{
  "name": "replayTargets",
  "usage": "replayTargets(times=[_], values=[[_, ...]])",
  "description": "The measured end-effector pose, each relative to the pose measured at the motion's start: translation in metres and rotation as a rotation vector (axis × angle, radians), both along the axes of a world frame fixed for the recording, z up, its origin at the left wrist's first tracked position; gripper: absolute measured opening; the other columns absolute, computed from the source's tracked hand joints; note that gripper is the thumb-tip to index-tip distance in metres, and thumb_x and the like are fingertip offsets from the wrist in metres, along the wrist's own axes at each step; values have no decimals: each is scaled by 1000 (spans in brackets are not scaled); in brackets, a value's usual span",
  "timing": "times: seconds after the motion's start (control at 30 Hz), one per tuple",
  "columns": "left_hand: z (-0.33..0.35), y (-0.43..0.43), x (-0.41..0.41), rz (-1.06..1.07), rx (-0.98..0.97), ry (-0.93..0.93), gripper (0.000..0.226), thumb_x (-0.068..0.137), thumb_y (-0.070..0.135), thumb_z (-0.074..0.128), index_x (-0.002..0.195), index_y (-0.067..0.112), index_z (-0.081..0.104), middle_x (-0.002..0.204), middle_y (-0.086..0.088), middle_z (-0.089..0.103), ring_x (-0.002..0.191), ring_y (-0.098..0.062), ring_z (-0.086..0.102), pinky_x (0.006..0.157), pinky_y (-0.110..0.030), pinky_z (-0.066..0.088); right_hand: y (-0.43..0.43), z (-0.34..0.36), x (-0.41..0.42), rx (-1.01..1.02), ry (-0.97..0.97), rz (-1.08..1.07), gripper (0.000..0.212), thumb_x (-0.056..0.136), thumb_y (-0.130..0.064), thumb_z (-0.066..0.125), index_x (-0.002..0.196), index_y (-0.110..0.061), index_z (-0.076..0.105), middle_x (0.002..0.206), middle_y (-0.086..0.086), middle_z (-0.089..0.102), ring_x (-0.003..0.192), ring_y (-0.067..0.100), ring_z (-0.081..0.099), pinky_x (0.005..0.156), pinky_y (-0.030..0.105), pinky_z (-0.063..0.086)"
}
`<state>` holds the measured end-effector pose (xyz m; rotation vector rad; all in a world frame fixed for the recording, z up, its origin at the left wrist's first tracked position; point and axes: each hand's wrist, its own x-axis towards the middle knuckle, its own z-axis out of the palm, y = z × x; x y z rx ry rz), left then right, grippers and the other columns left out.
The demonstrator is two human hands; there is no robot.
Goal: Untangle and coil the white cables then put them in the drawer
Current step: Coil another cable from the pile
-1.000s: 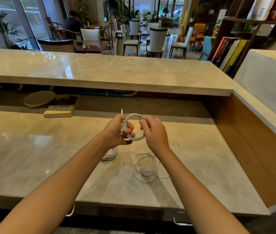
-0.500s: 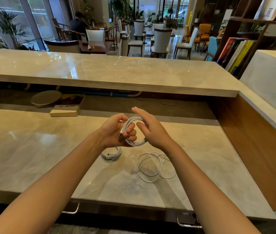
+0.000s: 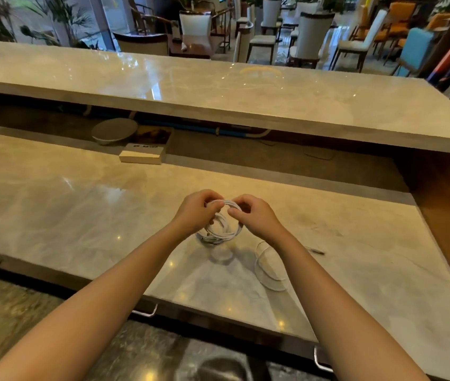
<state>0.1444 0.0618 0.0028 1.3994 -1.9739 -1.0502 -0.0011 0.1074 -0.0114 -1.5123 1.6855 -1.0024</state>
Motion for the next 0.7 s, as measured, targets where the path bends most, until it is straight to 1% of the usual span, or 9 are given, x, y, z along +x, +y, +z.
replayTargets(times=[0.07,0.13,0.27,0.33,0.43,0.5,0.57,0.63,0.7], values=[[-11,-8,10,22,-66,-24,16,92,20,56,103,13,65,91,-2,67,73,-15,63,56,-19,51,-13,-8,8,23,-6,19,18,86,-17,62,101,-10,69,97,6,69,80,17,61,73,32,49],[-23,-17,17,29,-115,-65,16,92,18,56,102,11,67,95,-5,68,78,-18,63,58,-16,47,-27,-18,16,48,11,0,19,86,-17,62,102,-9,70,99,7,70,87,18,62,78,33,49],[-47,-38,22,48,-160,-190,20,92,17,55,104,8,69,102,-9,68,94,-22,60,76,-27,42,-53,-48,30,86,47,-61,18,86,-19,62,97,-9,72,96,7,72,85,17,62,72,26,44],[-59,-48,22,10,-165,-231,20,91,18,57,101,7,71,100,-11,69,93,-25,60,76,-29,41,-63,-66,35,95,69,-112,18,87,-21,61,95,-10,73,95,7,72,85,18,62,71,26,43],[-80,-63,22,-74,-187,-269,19,88,16,59,95,5,73,93,-15,70,88,-28,60,71,-30,37,-74,-93,38,71,178,-182,19,87,-21,58,96,-12,73,98,8,71,96,26,59,76,29,40],[-93,-72,23,-79,-198,-279,20,88,18,58,99,7,71,96,-15,68,93,-28,57,76,-28,35,-77,-104,40,61,258,-217,20,90,-23,57,98,-14,72,101,7,69,101,27,53,79,29,36],[-105,-77,23,-82,-216,-298,23,89,18,57,105,7,69,99,-16,65,99,-30,54,80,-26,33,-78,-111,42,41,304,-251,20,91,-22,56,101,-13,70,105,8,65,104,27,49,83,32,38],[-113,-78,22,-89,-219,-308,25,90,16,56,110,6,66,103,-16,62,103,-30,50,81,-24,30,-77,-116,43,8,316,-282,20,90,-19,58,104,-10,68,108,10,60,106,28,46,85,35,40],[-117,-78,22,-88,-223,-305,26,91,16,55,113,6,65,106,-16,60,106,-29,48,83,-23,29,-77,-120,42,19,298,-279,23,90,-19,58,108,-9,67,111,12,59,108,28,45,87,34,39]])
